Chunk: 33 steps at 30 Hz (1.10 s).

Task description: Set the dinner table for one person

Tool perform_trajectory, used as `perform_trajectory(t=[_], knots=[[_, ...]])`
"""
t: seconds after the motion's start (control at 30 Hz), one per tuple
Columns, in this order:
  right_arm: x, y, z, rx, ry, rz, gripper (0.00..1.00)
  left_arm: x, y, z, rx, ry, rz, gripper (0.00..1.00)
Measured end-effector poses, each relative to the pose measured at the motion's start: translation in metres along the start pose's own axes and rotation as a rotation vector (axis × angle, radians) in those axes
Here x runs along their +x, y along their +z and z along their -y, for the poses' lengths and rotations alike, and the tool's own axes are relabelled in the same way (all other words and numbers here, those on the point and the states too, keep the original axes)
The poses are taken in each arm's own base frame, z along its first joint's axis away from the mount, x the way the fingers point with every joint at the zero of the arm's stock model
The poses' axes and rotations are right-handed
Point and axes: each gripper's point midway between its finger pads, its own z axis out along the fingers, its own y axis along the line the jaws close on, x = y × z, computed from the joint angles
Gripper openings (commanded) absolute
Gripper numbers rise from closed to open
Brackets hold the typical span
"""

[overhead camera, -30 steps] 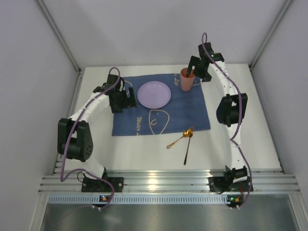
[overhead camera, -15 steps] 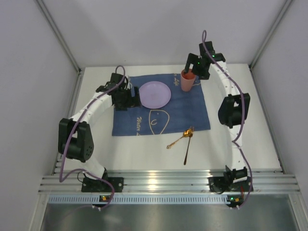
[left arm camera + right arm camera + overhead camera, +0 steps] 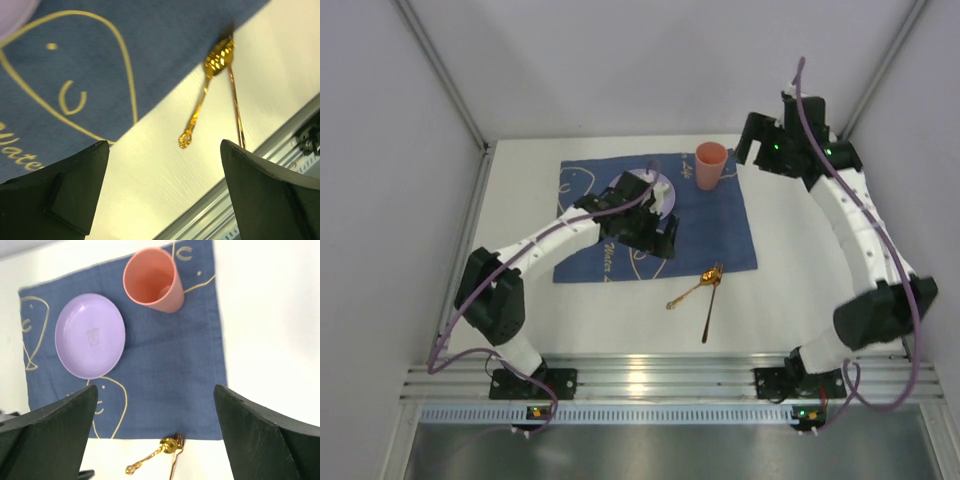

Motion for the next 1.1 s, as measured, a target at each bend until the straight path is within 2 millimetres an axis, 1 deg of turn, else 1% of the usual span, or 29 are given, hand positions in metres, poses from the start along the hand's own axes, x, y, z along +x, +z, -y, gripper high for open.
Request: perform_trajectory(t=[0.03,0.1,0.17,0.23,0.33,0.4,0.47,0.5,0.53,0.57,0.7,0.8,0.93,1.1], knots=[[0.002,-0.024,0.005,0.012,0.0,0.04,1.0,0.004,0.003,0.01,0.015,0.027,-0.009,0.97],[0.012,-0.062,0.015,0.027,0.009,0.095,1.0,0.016,0.013,0.031,0.04,0.078,-0.04,0.95],[0.026,-0.09,0.024,0.031,0.021,0.138,1.0,0.031,0.025,0.049,0.053,0.124,-0.079,0.93],[0.05,-0.106,0.035,0.038,0.035,0.14,1.0,0.045,0.038,0.058,0.045,0.157,-0.112,0.91],[0.078,-0.112,0.043,0.039,0.052,0.093,1.0,0.062,0.057,0.055,-0.002,0.191,-0.158,0.87],[0.092,-0.109,0.045,0.039,0.06,0.049,1.0,0.071,0.069,0.049,-0.039,0.205,-0.188,0.87],[0.107,-0.108,0.049,0.042,0.067,0.017,1.0,0.078,0.078,0.041,-0.078,0.222,-0.208,0.84],[0.117,-0.111,0.052,0.047,0.069,-0.004,1.0,0.08,0.082,0.037,-0.095,0.227,-0.215,0.8],[0.122,-0.116,0.054,0.05,0.069,-0.014,0.99,0.081,0.086,0.033,-0.116,0.233,-0.219,0.78],[0.126,-0.123,0.055,0.047,0.068,-0.014,1.0,0.081,0.09,0.029,-0.137,0.239,-0.221,0.77],[0.129,-0.15,0.055,0.019,0.063,0.029,1.0,0.077,0.107,0.02,-0.183,0.252,-0.229,0.72],[0.134,-0.161,0.057,0.017,0.057,0.034,1.0,0.07,0.114,0.024,-0.183,0.26,-0.212,0.69],[0.141,-0.164,0.062,0.036,0.049,0.012,1.0,0.07,0.116,0.029,-0.175,0.268,-0.207,0.68],[0.145,-0.157,0.065,0.058,0.047,-0.025,1.0,0.074,0.118,0.04,-0.165,0.276,-0.207,0.67]])
